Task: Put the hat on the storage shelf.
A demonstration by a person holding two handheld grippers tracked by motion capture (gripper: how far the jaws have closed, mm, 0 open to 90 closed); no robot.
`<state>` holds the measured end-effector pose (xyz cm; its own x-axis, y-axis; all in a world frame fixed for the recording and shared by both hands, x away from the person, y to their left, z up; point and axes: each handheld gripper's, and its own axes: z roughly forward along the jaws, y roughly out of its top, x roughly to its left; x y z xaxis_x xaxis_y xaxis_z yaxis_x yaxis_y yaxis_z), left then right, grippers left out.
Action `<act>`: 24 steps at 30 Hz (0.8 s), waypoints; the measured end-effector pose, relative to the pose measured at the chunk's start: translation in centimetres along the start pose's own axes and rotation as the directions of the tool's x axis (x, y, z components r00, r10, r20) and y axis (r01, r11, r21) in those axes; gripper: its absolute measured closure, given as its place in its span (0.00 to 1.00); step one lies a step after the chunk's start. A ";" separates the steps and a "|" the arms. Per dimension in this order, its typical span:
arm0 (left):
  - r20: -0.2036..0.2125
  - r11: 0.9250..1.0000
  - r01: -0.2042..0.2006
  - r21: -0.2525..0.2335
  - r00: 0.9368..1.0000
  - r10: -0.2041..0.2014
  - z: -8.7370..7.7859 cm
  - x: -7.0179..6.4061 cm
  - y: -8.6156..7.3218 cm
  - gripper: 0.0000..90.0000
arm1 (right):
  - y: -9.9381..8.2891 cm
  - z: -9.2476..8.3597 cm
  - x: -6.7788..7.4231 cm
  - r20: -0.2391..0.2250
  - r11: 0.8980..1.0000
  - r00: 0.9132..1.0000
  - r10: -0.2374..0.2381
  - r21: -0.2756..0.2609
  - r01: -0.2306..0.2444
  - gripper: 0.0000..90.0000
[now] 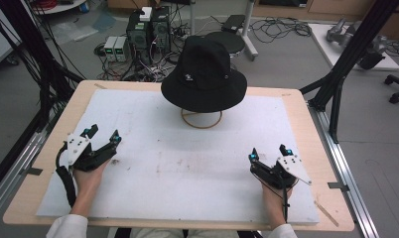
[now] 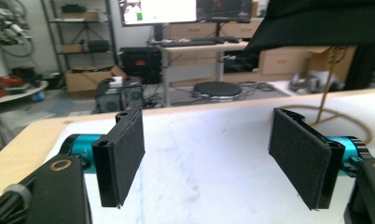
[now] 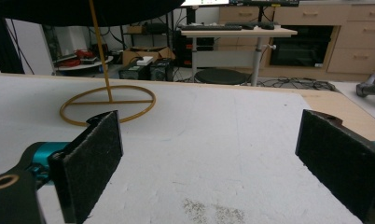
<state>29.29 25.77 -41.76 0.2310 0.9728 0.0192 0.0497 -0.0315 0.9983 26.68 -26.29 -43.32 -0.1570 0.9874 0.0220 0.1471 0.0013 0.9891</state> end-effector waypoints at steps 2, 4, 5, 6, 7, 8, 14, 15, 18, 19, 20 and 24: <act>-0.021 1.000 0.006 0.001 1.000 -0.006 -0.4 0.1 -0.4 0.30 | -0.1 -0.1 0.0 0.004 1.000 1.000 0.003 0.000 -0.003 0.07; -0.031 1.000 0.017 0.000 0.999 -0.017 -0.8 0.2 -0.6 0.30 | -0.1 0.0 0.1 -0.004 1.000 1.000 0.001 0.000 -0.001 0.07; -0.036 1.000 0.015 0.003 0.999 -0.015 -1.0 0.2 -0.7 0.30 | -0.2 0.1 0.2 -0.010 1.000 1.000 -0.003 0.004 0.003 0.07; -0.036 1.000 0.015 0.003 0.999 -0.015 -1.0 0.2 -0.7 0.30 | -0.2 0.1 0.2 -0.010 1.000 1.000 -0.003 0.004 0.003 0.07; -0.044 1.000 0.008 0.003 0.999 -0.007 -1.0 0.2 -0.7 0.30 | -0.2 0.3 0.4 -0.018 1.000 1.000 -0.010 0.008 0.010 0.07; -0.044 1.000 0.008 0.003 0.999 -0.007 -1.0 0.2 -0.7 0.30 | -0.2 0.3 0.5 -0.024 1.000 1.000 -0.013 0.011 0.013 0.07; -0.039 1.000 0.018 0.019 0.999 -0.017 -0.9 0.3 -1.1 0.29 | -0.3 0.5 0.6 -0.034 1.000 0.999 -0.022 0.014 0.023 0.07; -0.040 1.000 0.023 0.021 0.999 -0.022 -0.9 0.3 -1.1 0.29 | -0.3 0.5 0.6 -0.031 1.000 0.999 -0.017 0.015 0.018 0.07; -0.045 1.000 0.026 0.015 0.999 -0.025 -0.9 0.3 -1.1 0.29 | -0.3 0.6 0.4 -0.030 1.000 1.000 -0.008 0.020 0.009 0.07; -0.045 0.999 0.033 0.017 0.998 -0.032 -0.9 0.4 -1.1 0.29 | -0.3 0.6 0.3 -0.030 1.000 1.000 0.002 0.023 -0.002 0.07; -0.045 0.999 0.033 0.017 0.998 -0.032 -0.9 0.4 -1.1 0.29 | -0.3 0.6 0.3 -0.029 1.000 1.000 0.010 0.024 -0.009 0.07; -0.049 0.999 0.034 0.023 0.998 -0.033 -0.9 0.6 -1.2 0.28 | -0.4 0.6 0.1 -0.030 0.999 0.999 0.030 0.033 -0.029 0.07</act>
<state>28.50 26.56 -42.93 0.1809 0.9834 -0.0109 0.0797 -0.0036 0.9968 27.19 -26.08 -43.78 -0.1814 0.9818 0.0559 0.1837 -0.0220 0.9827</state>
